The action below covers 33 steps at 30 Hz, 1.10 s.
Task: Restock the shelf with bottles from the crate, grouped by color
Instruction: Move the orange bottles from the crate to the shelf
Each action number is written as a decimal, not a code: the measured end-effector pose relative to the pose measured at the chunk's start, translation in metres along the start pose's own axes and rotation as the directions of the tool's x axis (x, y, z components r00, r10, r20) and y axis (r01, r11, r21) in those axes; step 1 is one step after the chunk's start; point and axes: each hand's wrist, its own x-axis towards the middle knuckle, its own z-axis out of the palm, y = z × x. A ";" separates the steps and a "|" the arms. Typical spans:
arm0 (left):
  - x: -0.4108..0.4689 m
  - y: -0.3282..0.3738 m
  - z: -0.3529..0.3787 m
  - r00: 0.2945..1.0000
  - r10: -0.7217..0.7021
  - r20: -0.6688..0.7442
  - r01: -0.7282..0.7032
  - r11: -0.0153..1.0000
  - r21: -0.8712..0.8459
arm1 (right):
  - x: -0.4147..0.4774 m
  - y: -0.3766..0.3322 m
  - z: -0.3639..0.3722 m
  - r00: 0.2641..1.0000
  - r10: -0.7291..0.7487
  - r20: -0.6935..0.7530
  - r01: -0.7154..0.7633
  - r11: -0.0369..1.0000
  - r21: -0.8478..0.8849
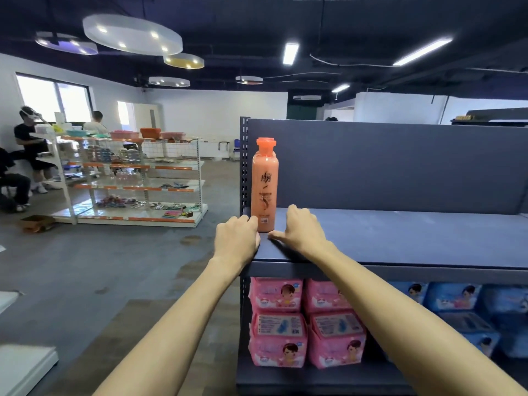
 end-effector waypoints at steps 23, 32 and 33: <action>-0.023 0.204 -0.037 0.878 0.333 -0.343 -0.443 0.837 -0.322 | -0.124 0.162 -0.120 0.984 0.040 -0.172 -0.100 0.928 -0.359; -0.095 0.264 0.015 0.896 0.405 -0.181 -0.442 0.788 -0.428 | -0.194 0.230 -0.087 0.994 0.089 -0.057 -0.103 0.933 -0.345; -0.109 0.269 0.025 0.901 0.411 -0.136 -0.426 0.784 -0.451 | -0.201 0.236 -0.081 0.995 0.092 -0.045 -0.102 0.939 -0.328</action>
